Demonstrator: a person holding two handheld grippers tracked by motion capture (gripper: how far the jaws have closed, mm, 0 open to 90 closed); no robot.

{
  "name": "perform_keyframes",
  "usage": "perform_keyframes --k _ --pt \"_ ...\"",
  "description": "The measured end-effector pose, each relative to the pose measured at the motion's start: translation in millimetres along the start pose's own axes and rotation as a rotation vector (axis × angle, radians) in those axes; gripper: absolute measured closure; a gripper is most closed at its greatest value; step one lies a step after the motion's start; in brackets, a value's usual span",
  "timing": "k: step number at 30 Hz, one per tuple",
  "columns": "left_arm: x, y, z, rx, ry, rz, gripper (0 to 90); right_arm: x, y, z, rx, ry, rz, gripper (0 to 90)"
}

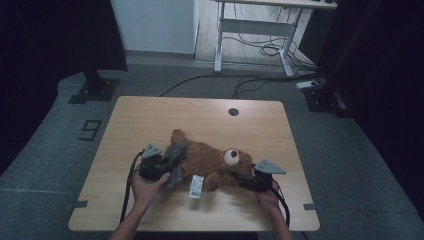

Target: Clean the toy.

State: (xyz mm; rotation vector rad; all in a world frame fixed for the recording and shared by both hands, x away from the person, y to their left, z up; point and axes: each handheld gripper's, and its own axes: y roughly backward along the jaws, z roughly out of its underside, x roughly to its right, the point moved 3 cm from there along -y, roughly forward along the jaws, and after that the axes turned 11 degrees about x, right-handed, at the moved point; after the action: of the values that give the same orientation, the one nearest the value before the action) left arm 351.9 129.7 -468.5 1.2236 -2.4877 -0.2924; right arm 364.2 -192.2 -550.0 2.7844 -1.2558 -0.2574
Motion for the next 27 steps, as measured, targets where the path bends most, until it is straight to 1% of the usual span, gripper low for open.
perform_keyframes --k 3,4,5,6,8,9,10,11,12,13,14,16,19,21,24,27 --pt "29.6 -9.7 -19.1 0.017 -0.051 0.063 76.7 -1.0 0.3 -0.5 -0.001 -0.006 0.002 28.1" --pt "37.7 -14.3 -22.5 0.016 -0.057 0.08 76.6 -1.6 0.3 -0.7 0.001 -0.008 0.001 27.1" --pt "50.8 -23.4 -26.3 0.007 -0.073 0.112 76.6 -1.9 0.6 -0.8 0.0 -0.007 0.0 26.3" --pt "61.2 -31.6 -27.5 -0.006 -0.084 0.138 76.6 -2.0 1.0 -0.9 -0.002 -0.009 0.0 25.1" --pt "81.8 -48.5 -24.8 -0.042 -0.104 0.2 76.4 -1.2 1.5 -1.0 -0.007 -0.022 -0.001 22.8" --pt "92.1 -56.1 -20.5 -0.061 -0.112 0.224 76.2 -0.5 1.9 -1.0 -0.011 -0.031 0.001 22.2" --pt "101.5 -63.0 -14.6 -0.083 -0.128 0.244 76.1 0.3 2.4 -1.0 -0.013 -0.041 0.003 21.7" --pt "109.4 -69.4 -7.3 -0.111 -0.144 0.255 76.0 1.2 3.0 -0.8 -0.015 -0.048 0.002 21.6" --pt "114.6 -75.2 0.4 -0.134 -0.168 0.251 76.0 1.9 3.4 -0.5 -0.015 -0.054 0.002 21.5" --pt "117.1 -79.9 7.6 -0.148 -0.183 0.24 76.0 2.1 3.6 -0.3 -0.016 -0.06 0.002 21.4" --pt "117.3 -83.8 14.2 -0.16 -0.181 0.227 76.0 2.3 3.9 -0.2 -0.019 -0.061 0.001 21.5" --pt "112.8 -88.5 25.5 -0.174 -0.157 0.212 76.4 2.3 4.2 0.0 -0.023 -0.055 -0.001 22.0" --pt "103.8 -89.2 35.9 -0.182 -0.142 0.196 77.1 3.1 4.1 0.4 -0.029 -0.059 0.004 23.5" --pt "97.7 -87.7 38.9 -0.183 -0.123 0.195 77.6 3.5 3.4 0.5 -0.03 -0.066 0.003 24.1" --pt "95.5 -85.3 39.2 -0.188 -0.134 0.193 77.9 2.6 3.1 0.4 -0.03 -0.058 0.004 25.2" --pt "93.5 -82.3 40.0 -0.189 -0.136 0.193 78.0 2.4 4.2 0.8 -0.033 -0.047 -0.001 26.1"
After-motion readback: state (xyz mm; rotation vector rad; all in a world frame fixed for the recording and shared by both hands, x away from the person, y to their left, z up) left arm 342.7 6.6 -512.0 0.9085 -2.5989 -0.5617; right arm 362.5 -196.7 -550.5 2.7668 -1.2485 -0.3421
